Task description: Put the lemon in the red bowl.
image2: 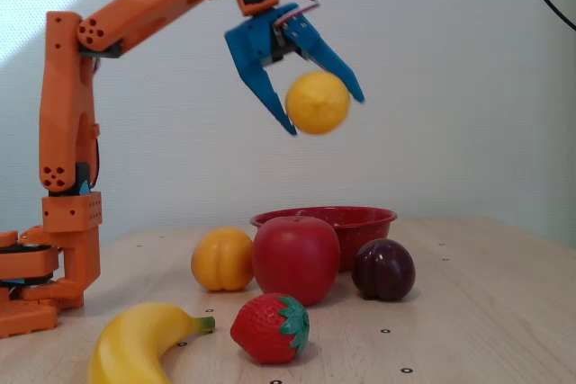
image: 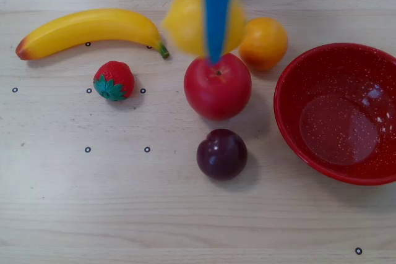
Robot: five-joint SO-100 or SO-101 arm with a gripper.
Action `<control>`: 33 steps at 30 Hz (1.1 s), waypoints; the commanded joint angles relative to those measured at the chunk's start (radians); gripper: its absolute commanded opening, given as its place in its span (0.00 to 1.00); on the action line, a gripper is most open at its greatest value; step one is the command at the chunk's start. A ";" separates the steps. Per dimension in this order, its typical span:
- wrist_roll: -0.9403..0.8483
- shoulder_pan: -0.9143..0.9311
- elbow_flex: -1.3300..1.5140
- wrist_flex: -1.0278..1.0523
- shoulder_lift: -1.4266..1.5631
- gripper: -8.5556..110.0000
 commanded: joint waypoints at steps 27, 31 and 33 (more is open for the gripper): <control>0.252 0.459 0.788 -0.996 0.083 0.09; 0.236 0.468 0.764 -1.006 0.000 0.17; 0.235 0.468 0.747 -1.006 -0.038 0.23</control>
